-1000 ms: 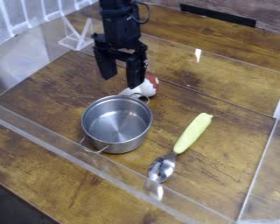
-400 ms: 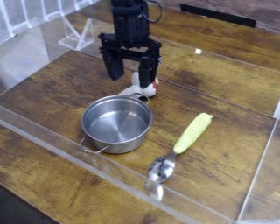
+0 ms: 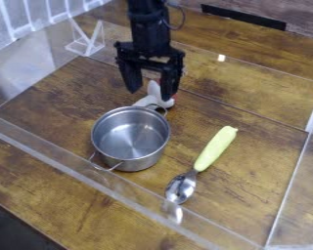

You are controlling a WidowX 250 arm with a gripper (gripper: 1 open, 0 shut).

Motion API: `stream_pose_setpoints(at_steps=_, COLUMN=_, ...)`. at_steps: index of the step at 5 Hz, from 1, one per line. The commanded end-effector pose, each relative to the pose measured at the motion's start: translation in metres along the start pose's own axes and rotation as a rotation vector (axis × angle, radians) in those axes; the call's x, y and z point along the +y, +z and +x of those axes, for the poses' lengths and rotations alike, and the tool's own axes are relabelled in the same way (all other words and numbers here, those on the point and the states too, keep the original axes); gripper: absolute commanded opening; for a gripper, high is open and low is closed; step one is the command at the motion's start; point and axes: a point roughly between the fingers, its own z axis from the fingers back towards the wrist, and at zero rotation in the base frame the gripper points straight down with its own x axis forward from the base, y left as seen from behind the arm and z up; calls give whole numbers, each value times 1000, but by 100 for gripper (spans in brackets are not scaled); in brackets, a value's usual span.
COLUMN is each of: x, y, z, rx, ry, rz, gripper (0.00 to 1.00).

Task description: Put the mushroom in the silver pot

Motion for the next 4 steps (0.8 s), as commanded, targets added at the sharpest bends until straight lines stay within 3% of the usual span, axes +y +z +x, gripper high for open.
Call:
stream_pose_setpoints(at_steps=1, x=2, y=11, z=2, rx=-52, ry=6, rz=6, gripper=100)
stream_pose_setpoints(at_steps=3, x=22, y=1, z=2, rx=-59, ry=57, rz=-9, gripper=100)
stream_pose_setpoints(at_steps=4, x=27, y=-6, z=1, rx=-45, ry=65, rz=-16, gripper=100)
